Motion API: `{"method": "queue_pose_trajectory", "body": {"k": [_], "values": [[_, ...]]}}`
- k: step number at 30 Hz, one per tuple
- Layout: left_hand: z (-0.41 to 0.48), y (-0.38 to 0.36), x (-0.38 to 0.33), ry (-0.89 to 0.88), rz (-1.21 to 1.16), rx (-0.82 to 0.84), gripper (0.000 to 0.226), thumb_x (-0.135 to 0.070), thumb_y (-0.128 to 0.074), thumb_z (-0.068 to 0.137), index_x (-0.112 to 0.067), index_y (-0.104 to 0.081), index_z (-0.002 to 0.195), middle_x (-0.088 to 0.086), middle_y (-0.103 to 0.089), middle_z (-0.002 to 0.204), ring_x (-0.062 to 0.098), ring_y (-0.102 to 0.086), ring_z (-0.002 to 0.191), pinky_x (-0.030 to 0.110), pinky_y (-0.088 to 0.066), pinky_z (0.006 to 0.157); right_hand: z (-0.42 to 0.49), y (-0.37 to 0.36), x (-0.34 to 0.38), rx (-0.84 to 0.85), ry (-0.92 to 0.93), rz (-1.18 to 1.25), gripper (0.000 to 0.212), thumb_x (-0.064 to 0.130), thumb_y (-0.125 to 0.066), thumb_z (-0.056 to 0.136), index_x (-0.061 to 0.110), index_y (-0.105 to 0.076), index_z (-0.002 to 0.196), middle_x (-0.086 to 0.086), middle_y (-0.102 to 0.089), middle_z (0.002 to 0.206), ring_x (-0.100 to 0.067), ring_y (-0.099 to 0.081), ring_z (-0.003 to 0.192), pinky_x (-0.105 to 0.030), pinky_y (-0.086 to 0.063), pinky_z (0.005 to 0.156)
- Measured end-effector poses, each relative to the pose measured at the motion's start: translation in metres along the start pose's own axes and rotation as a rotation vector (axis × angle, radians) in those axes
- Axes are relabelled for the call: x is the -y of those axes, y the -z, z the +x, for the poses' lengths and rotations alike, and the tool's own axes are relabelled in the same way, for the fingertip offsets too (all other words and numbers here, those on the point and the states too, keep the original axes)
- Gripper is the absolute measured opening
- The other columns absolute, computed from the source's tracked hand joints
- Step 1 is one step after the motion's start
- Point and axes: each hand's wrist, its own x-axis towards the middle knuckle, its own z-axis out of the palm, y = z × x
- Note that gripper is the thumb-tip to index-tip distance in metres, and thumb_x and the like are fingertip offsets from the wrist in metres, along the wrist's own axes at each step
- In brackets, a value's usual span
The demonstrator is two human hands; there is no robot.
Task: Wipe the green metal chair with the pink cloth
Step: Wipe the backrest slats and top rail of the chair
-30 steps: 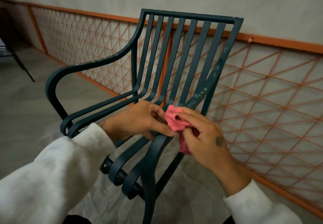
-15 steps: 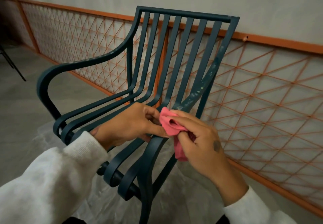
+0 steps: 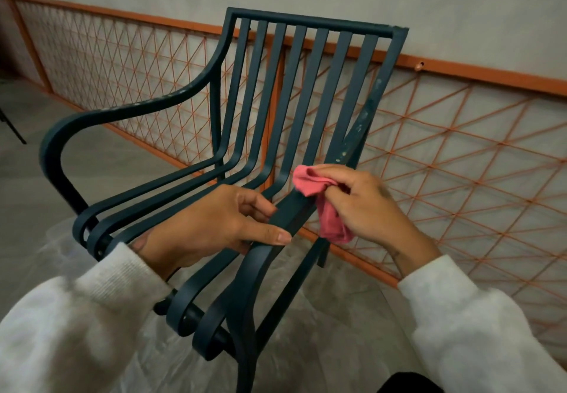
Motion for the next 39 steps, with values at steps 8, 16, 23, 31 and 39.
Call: {"method": "queue_pose_trajectory", "body": {"k": [8,16,23,31,39], "values": [[0.002,0.002,0.002,-0.004,0.004,-0.003,0.026,-0.023,-0.088,0.061,-0.019,-0.072,0.081,-0.011,-0.07,0.074,0.005,-0.068,0.064,0.014,-0.049,0.051,-0.019,-0.006,-0.011,0.059,0.077,0.212,0.04,0.005,-0.053,0.093,0.036,-0.074,0.108,0.028,-0.067,0.116,0.005,-0.061,0.11,-0.025,-0.049,0.093],[0.001,0.001,0.003,-0.004,-0.01,-0.013,0.028,-0.021,-0.088,0.061,-0.015,-0.072,0.083,-0.007,-0.071,0.076,0.008,-0.069,0.066,0.015,-0.049,0.052,-0.004,-0.011,-0.008,-0.003,0.109,-0.004,0.038,0.01,-0.053,0.095,0.038,-0.069,0.114,0.029,-0.061,0.123,0.01,-0.054,0.114,-0.018,-0.046,0.099],[-0.003,0.0,0.005,-0.017,0.007,-0.016,0.031,-0.024,-0.086,0.065,-0.013,-0.071,0.09,0.006,-0.072,0.088,0.016,-0.071,0.074,0.019,-0.053,0.057,-0.027,-0.007,-0.025,-0.006,0.113,0.186,0.037,0.008,-0.053,0.094,0.035,-0.073,0.11,0.024,-0.064,0.125,0.002,-0.057,0.118,-0.034,-0.048,0.103],[-0.004,-0.001,0.005,-0.03,0.018,-0.017,0.026,-0.026,-0.086,0.065,-0.02,-0.072,0.085,0.001,-0.073,0.087,0.012,-0.07,0.073,0.017,-0.051,0.056,-0.028,-0.027,-0.004,0.0,0.253,0.023,0.04,0.007,-0.05,0.092,0.033,-0.069,0.116,0.032,-0.059,0.123,0.016,-0.049,0.119,-0.006,-0.035,0.103],[-0.005,-0.002,0.005,-0.01,0.046,-0.052,0.038,-0.031,-0.087,0.062,-0.015,-0.071,0.093,0.003,-0.072,0.088,0.017,-0.071,0.078,0.022,-0.055,0.061,-0.006,-0.011,-0.011,-0.115,0.017,0.059,0.034,0.011,-0.056,0.094,0.035,-0.072,0.111,0.027,-0.065,0.118,0.011,-0.056,0.108,-0.027,-0.046,0.104]]}}
